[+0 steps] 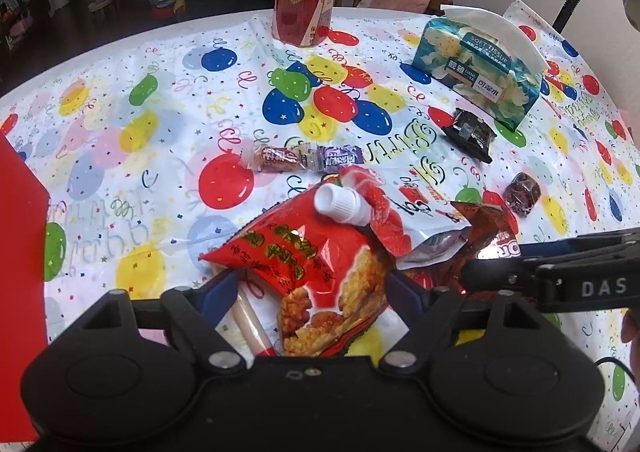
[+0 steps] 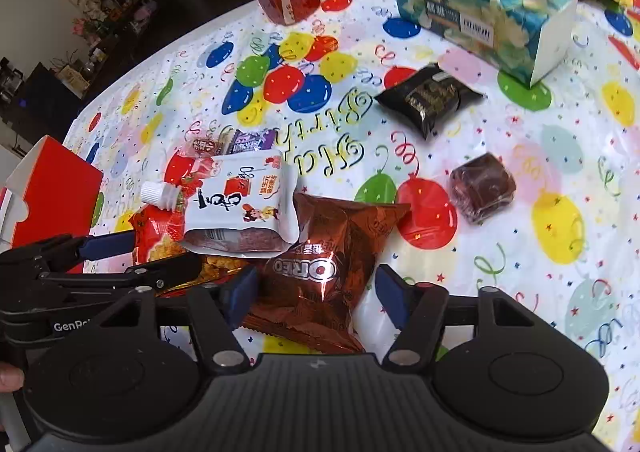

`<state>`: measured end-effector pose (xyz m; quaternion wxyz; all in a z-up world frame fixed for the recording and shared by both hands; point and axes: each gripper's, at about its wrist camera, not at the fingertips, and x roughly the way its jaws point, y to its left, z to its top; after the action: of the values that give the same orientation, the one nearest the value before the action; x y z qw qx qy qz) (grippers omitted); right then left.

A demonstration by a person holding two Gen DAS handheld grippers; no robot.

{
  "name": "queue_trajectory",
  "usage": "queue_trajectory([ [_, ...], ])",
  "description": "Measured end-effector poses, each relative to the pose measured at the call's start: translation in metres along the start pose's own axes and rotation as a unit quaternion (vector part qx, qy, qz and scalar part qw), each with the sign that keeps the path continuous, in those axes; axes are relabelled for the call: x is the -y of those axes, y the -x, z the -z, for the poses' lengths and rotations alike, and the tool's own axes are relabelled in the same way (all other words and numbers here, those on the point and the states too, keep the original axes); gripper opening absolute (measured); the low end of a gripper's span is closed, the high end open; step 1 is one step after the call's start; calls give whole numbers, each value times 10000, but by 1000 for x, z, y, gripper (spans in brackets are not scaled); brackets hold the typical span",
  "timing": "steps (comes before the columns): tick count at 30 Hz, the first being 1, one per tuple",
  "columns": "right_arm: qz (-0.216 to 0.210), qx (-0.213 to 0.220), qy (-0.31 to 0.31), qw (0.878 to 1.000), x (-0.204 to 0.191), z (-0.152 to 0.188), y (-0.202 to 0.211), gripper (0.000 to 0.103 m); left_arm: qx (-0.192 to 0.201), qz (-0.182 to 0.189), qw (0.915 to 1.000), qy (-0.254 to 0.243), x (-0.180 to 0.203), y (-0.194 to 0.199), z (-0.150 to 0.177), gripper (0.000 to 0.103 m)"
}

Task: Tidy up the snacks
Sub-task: 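Grasp the red chip bag with the left tool while the right tool grasps the Oreo bag, then carry the red chip bag and Oreo bag over the red box with both tools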

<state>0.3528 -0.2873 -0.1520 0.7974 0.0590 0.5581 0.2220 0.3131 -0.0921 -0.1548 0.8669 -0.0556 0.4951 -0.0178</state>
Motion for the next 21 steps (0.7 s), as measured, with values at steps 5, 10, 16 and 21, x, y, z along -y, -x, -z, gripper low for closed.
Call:
queue_trajectory([
  [5, -30, 41, -66, 10000, -1, 0, -1, 56, 12, 150, 9999, -46, 1, 1, 0, 62],
  [10, 65, 101, -59, 9999, -3, 2, 1, 48, -9, 281, 9996, 30, -2, 3, 0, 51],
  [16, 207, 244, 35, 9995, -8, 5, 10, 38, 1, 237, 9997, -26, -1, 8, 1, 45],
  [21, 254, 297, -37, 9992, -5, 13, 21, 36, -68, 227, 9997, -76, -9, 16, 7, 44],
])
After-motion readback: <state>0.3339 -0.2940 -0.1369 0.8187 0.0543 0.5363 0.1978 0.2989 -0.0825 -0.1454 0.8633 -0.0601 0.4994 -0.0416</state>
